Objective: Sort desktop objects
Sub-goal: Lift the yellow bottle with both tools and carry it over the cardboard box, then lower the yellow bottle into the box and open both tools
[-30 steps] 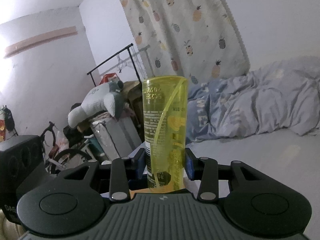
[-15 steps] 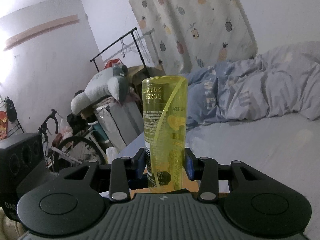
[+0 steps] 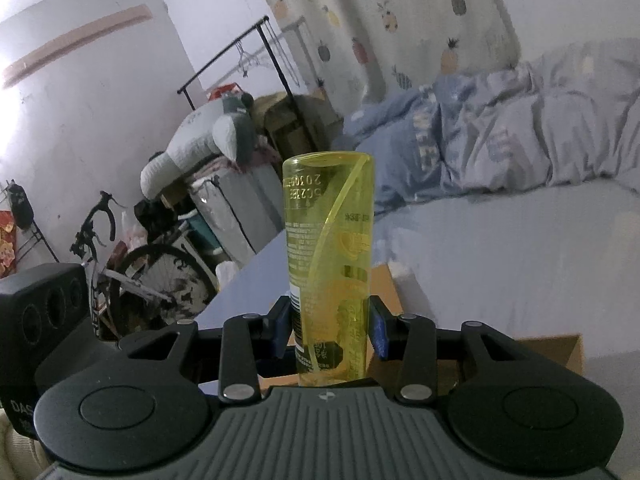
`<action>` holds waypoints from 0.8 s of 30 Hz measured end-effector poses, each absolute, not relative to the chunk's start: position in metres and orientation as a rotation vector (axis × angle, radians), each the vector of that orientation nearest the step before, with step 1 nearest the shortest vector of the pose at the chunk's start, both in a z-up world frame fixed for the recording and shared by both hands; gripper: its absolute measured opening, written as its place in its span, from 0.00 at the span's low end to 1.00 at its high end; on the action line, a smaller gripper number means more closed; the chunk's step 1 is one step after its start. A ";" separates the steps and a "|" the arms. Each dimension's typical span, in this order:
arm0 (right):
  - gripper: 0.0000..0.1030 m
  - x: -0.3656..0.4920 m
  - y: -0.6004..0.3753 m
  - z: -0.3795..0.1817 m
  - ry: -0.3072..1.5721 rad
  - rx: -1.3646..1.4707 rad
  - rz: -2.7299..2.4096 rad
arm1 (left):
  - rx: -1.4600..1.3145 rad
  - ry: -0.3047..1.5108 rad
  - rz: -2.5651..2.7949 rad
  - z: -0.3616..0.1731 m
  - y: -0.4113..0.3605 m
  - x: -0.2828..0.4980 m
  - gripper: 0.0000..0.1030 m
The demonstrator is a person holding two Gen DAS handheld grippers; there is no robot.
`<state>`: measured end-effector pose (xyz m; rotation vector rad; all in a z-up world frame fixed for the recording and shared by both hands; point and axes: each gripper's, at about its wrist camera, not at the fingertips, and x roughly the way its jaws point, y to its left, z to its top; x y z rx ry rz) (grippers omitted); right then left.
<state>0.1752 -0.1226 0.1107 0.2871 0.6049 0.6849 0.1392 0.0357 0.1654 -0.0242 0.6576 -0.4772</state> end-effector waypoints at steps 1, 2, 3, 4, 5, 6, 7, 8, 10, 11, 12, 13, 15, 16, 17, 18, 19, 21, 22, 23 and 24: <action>0.40 0.175 -0.122 0.107 0.614 0.288 0.686 | -0.027 0.666 -0.475 0.161 0.037 0.140 0.43; 0.40 0.175 -0.121 0.103 0.622 0.290 0.686 | -0.029 0.674 -0.473 0.156 0.039 0.140 0.43; 0.40 0.174 -0.120 0.099 0.630 0.293 0.687 | -0.033 0.683 -0.473 0.152 0.041 0.141 0.43; 0.40 0.174 -0.119 0.096 0.638 0.294 0.687 | -0.034 0.689 -0.471 0.149 0.042 0.142 0.43; 0.40 0.174 -0.118 0.093 0.644 0.295 0.687 | -0.036 0.695 -0.470 0.145 0.043 0.142 0.43; 0.40 0.174 -0.117 0.090 0.650 0.296 0.688 | -0.038 0.702 -0.468 0.141 0.044 0.144 0.43; 0.40 0.177 -0.116 0.088 0.658 0.296 0.689 | -0.041 0.710 -0.466 0.137 0.045 0.145 0.43; 0.40 0.183 -0.114 0.086 0.666 0.298 0.690 | -0.043 0.717 -0.465 0.133 0.047 0.146 0.43; 0.40 0.184 -0.112 0.079 0.681 0.301 0.691 | -0.047 0.733 -0.462 0.125 0.049 0.147 0.43; 0.40 0.184 -0.112 0.075 0.690 0.303 0.691 | -0.050 0.741 -0.460 0.121 0.050 0.148 0.43; 0.40 0.184 -0.111 0.071 0.699 0.305 0.691 | -0.051 0.751 -0.458 0.116 0.051 0.149 0.43; 0.40 0.184 -0.111 0.068 0.708 0.306 0.691 | -0.053 0.761 -0.456 0.111 0.051 0.150 0.43; 0.40 0.184 -0.110 0.060 0.726 0.310 0.691 | -0.056 0.782 -0.453 0.101 0.053 0.153 0.43; 0.40 0.184 -0.109 0.056 0.735 0.311 0.691 | -0.058 0.791 -0.451 0.097 0.054 0.154 0.43; 0.40 0.186 -0.108 0.053 0.744 0.311 0.691 | -0.061 0.799 -0.450 0.092 0.055 0.155 0.43; 0.40 0.188 -0.107 0.050 0.753 0.312 0.690 | -0.063 0.808 -0.448 0.088 0.056 0.156 0.43; 0.40 0.190 -0.106 0.047 0.761 0.313 0.690 | -0.066 0.817 -0.447 0.084 0.057 0.157 0.43; 0.40 0.193 -0.104 0.041 0.779 0.314 0.690 | -0.069 0.834 -0.443 0.075 0.059 0.159 0.43; 0.40 0.194 -0.103 0.037 0.787 0.316 0.689 | -0.071 0.842 -0.441 0.071 0.060 0.161 0.43; 0.40 0.194 -0.103 0.033 0.795 0.318 0.690 | -0.073 0.850 -0.439 0.067 0.061 0.161 0.43; 0.40 0.195 -0.102 0.030 0.803 0.320 0.690 | -0.075 0.859 -0.437 0.063 0.062 0.162 0.43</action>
